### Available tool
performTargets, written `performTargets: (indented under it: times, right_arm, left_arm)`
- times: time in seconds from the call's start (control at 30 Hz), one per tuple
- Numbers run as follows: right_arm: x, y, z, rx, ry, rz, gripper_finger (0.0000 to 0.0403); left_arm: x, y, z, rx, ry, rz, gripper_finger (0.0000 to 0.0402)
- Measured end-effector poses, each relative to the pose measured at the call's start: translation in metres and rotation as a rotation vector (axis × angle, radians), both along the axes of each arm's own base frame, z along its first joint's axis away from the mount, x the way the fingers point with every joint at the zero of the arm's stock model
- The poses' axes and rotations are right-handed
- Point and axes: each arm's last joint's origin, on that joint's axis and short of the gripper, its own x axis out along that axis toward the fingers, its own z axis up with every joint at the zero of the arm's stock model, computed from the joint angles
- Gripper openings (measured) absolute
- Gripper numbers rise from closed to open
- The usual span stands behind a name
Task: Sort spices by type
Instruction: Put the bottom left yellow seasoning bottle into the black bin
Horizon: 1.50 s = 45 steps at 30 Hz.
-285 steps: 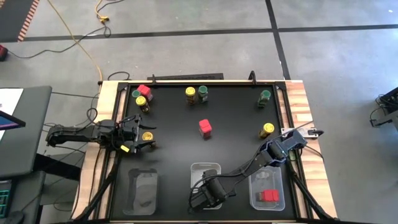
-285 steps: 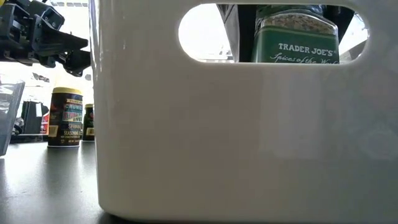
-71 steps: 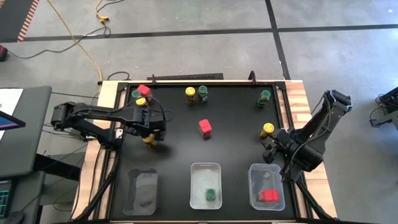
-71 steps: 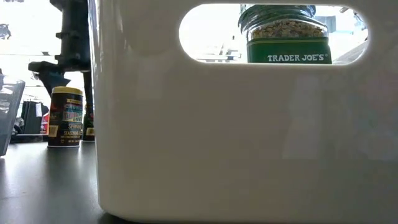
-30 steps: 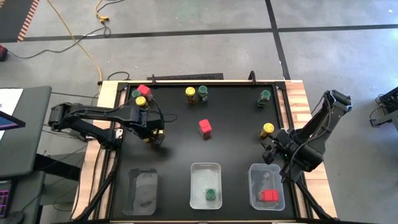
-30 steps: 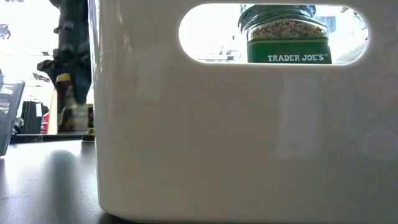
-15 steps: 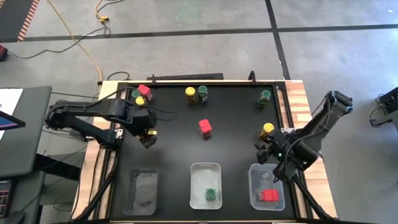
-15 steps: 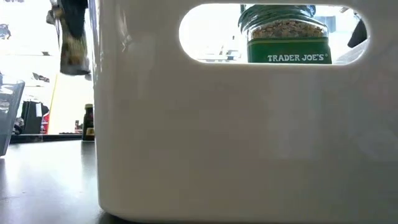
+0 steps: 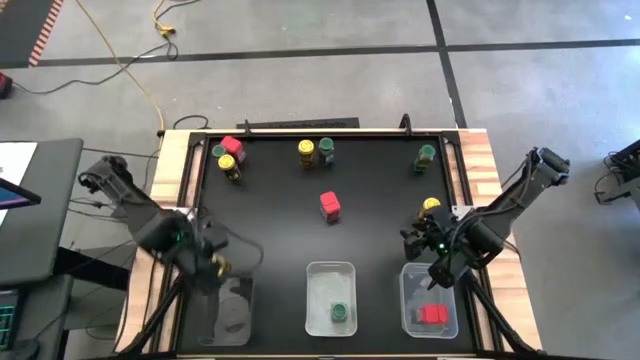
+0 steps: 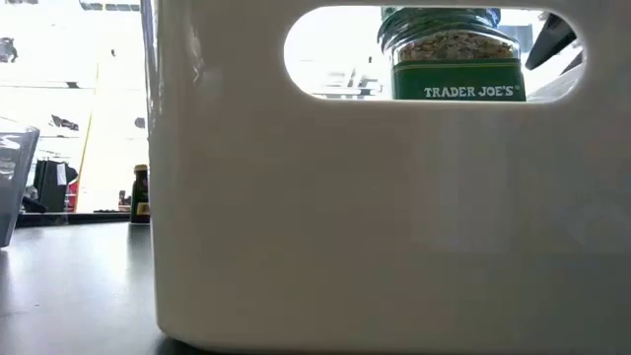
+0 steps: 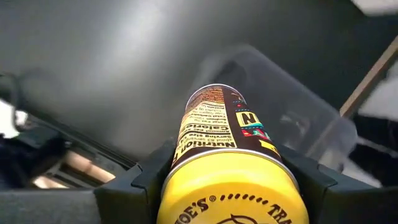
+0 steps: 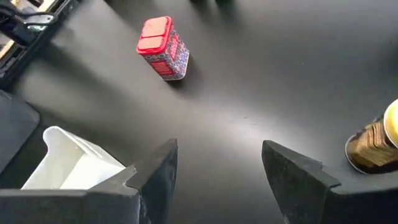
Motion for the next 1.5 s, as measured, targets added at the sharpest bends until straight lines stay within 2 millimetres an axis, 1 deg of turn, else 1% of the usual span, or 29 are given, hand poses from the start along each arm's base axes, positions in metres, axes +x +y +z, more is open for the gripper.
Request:
performTargets:
  times: [0.1,0.17,0.27,0.4,0.53,0.7,0.87,0.97,1.23,1.33,1.5]
  right_arm:
    - [0.004,0.000,0.001,-0.002,-0.007,0.013,0.0260]
    - [0.006,-0.001,0.001,-0.002,-0.013,0.014,0.0260]
    - [0.007,-0.002,0.001,0.002,-0.019,0.003,0.0260]
    - [0.009,-0.002,0.001,0.011,-0.030,-0.003,0.0260]
    - [0.010,-0.002,0.002,0.017,-0.037,-0.003,0.0260]
    - [0.011,-0.001,0.002,0.030,-0.052,-0.003,0.0260]
    - [0.012,0.000,0.003,0.039,-0.064,-0.002,0.0260]
    - [0.012,0.000,0.003,0.042,-0.067,-0.002,0.0260]
    - [0.012,0.000,0.003,0.043,-0.068,-0.002,0.0260]
    - [0.012,0.000,0.003,0.043,-0.068,-0.002,0.0260]
    - [0.012,0.000,0.003,0.043,-0.068,-0.002,0.0260]
  left_arm:
    - [-0.003,-0.023,-0.009,0.017,0.019,-0.078,0.0208]
    - [-0.004,-0.033,-0.015,0.041,0.041,-0.118,0.0208]
    - [-0.004,-0.047,-0.025,0.081,0.071,-0.179,0.0208]
    - [0.001,-0.065,-0.040,0.113,0.090,-0.296,0.0208]
    - [0.010,-0.076,-0.051,0.134,0.086,-0.405,0.0208]
    - [0.019,-0.073,-0.072,0.145,0.085,-0.432,0.0208]
    - [0.013,-0.067,-0.095,0.101,0.087,-0.429,0.0209]
    - [0.009,-0.061,-0.104,0.077,0.074,-0.412,0.0209]
    - [0.005,-0.044,-0.118,0.030,0.040,-0.381,0.0209]
    - [0.004,-0.039,-0.124,0.024,0.084,-0.377,0.0209]
    - [0.005,-0.037,-0.125,0.020,0.102,-0.382,0.0209]
